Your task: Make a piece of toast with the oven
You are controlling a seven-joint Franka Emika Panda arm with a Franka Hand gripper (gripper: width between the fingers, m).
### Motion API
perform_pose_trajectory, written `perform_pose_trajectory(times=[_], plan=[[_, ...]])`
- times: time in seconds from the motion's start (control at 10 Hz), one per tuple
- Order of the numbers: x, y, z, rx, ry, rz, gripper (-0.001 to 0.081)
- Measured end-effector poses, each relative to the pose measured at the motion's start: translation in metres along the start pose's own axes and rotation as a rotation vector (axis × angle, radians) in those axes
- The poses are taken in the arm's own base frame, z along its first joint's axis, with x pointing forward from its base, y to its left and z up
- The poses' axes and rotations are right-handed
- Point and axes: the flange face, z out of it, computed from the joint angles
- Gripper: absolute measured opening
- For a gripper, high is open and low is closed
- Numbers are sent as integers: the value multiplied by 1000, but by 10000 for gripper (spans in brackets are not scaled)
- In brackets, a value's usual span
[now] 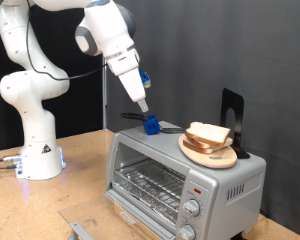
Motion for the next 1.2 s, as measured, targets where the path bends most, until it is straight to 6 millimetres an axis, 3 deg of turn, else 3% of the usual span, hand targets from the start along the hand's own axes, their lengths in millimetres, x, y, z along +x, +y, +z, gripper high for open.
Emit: perform_pose_trajectory(times=[0.5,1.2], plan=[[-8,-7,31,-22,-1,-22,803],[-24,-33,51,-21,-6,-76,803]])
